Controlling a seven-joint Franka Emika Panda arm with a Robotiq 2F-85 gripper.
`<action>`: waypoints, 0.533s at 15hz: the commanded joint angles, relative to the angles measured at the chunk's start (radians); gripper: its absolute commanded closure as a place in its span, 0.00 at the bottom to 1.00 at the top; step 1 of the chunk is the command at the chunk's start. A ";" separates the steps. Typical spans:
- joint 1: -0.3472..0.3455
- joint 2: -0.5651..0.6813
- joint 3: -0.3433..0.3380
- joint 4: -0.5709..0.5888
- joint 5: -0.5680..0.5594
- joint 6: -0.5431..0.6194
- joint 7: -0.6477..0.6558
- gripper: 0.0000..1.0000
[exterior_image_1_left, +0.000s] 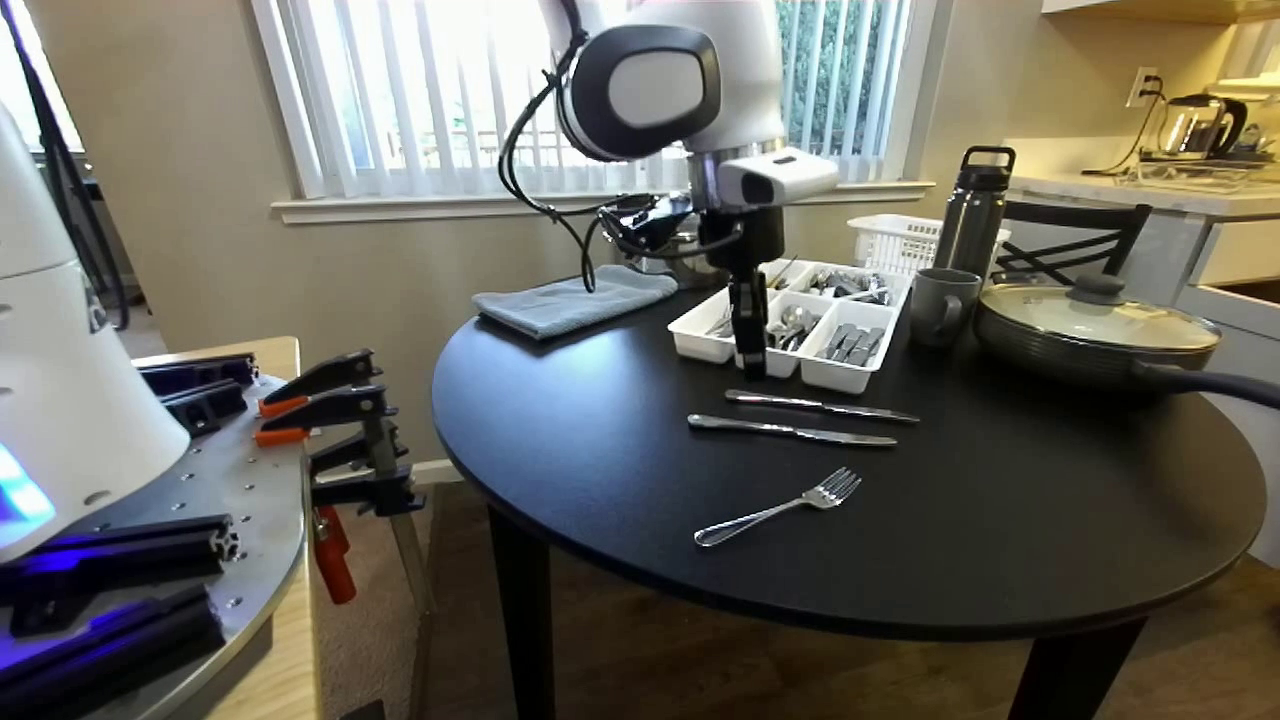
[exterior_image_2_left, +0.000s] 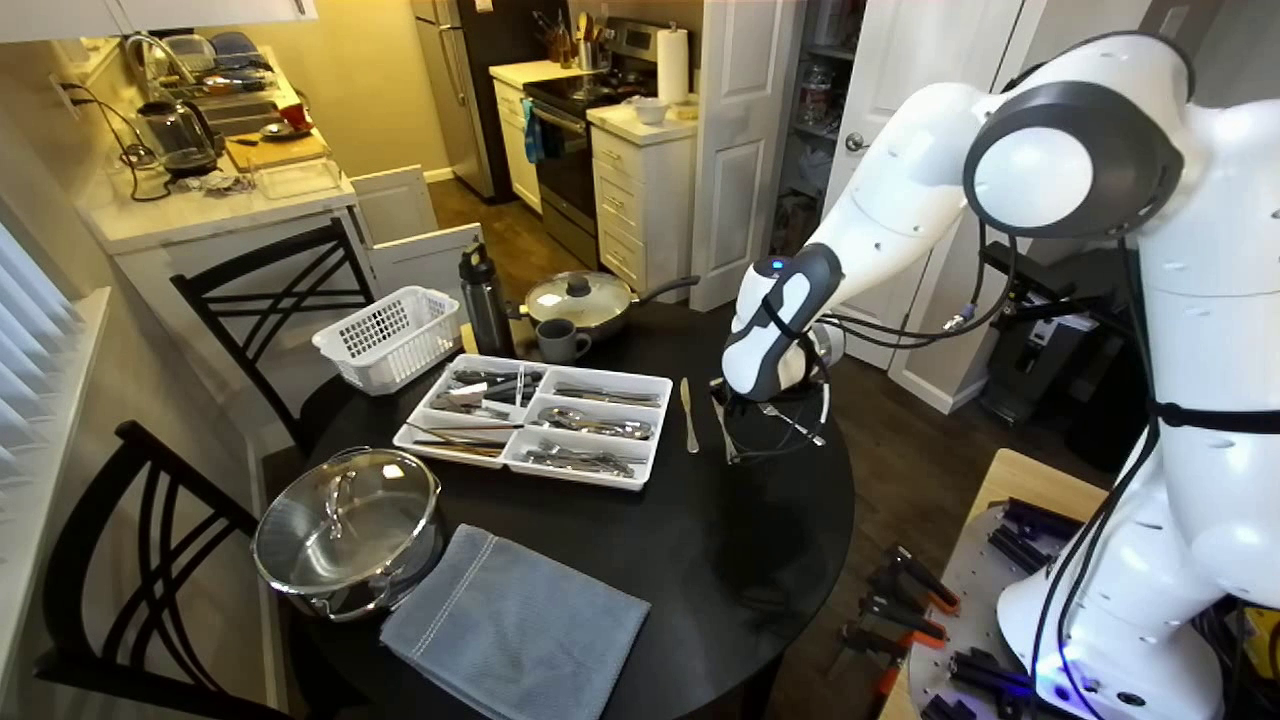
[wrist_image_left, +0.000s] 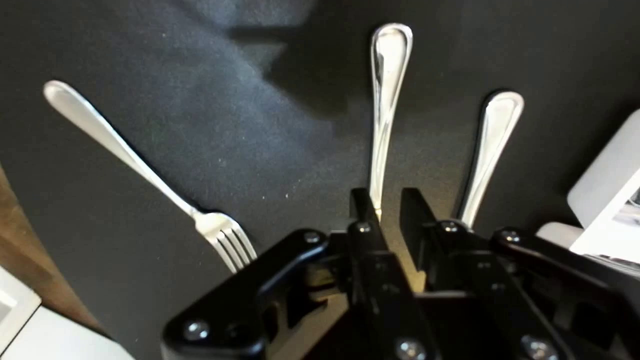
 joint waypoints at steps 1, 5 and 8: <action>0.172 -0.082 -0.160 -0.051 -0.123 -0.048 0.123 0.53; 0.095 -0.084 -0.078 -0.008 -0.127 -0.085 0.073 0.35; 0.019 -0.063 0.001 0.021 -0.094 -0.088 0.033 0.16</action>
